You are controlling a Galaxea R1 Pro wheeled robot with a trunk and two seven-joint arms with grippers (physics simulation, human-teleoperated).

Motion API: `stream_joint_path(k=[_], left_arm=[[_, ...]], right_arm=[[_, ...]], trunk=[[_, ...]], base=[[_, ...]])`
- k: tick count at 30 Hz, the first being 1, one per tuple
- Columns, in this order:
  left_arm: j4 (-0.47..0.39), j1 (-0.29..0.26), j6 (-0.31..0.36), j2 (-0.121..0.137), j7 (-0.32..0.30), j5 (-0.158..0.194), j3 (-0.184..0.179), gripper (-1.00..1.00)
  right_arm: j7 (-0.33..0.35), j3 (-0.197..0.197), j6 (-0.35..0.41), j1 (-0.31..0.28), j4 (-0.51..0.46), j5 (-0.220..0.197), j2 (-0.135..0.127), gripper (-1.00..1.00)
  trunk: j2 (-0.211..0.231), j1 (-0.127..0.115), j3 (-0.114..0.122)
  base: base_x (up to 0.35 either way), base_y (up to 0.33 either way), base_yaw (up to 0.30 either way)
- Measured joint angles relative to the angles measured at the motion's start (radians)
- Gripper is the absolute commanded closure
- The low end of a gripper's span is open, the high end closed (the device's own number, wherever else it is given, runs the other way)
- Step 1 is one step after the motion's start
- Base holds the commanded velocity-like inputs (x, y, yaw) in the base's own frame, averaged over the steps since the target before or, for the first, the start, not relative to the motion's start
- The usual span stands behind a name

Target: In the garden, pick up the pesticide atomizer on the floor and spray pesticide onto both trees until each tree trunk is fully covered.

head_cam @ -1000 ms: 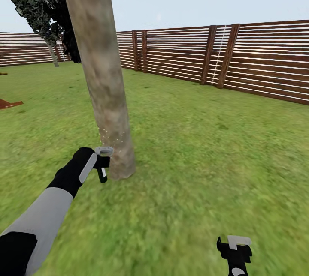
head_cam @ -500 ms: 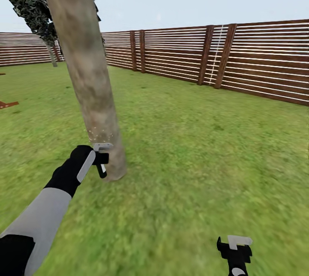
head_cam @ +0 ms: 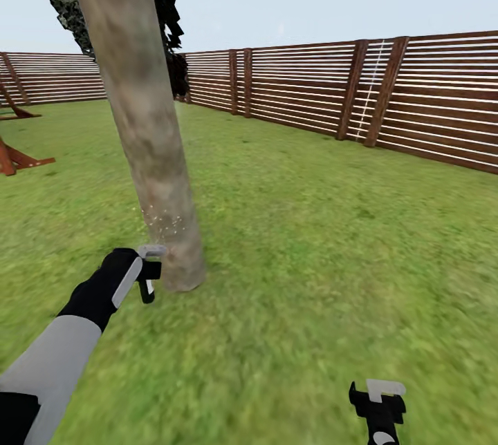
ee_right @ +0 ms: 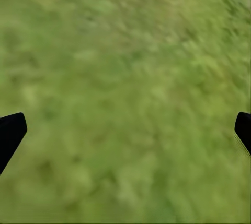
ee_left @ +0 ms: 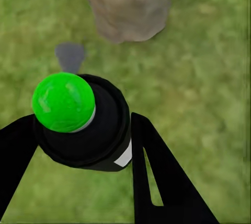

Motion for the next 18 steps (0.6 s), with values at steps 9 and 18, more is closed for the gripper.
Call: stream_joint_path(k=[9,18], left_arm=[[0.066,0.083,-0.071,0.025,-0.002,-0.007,0.005,1.00],[0.069,0.106,-0.079,-0.002,0.015,-0.014,0.000,1.00]], right_arm=[[0.000,0.000,0.000,0.000,0.000,0.000,0.000,-1.00],[0.000,0.000,0.000,0.000,0.001,0.000,0.000,-1.00]], trunk=[[0.000,0.000,0.000],[0.000,0.000,0.000]], base=[[0.234,-0.194,0.115],[0.053,-0.261,0.177]])
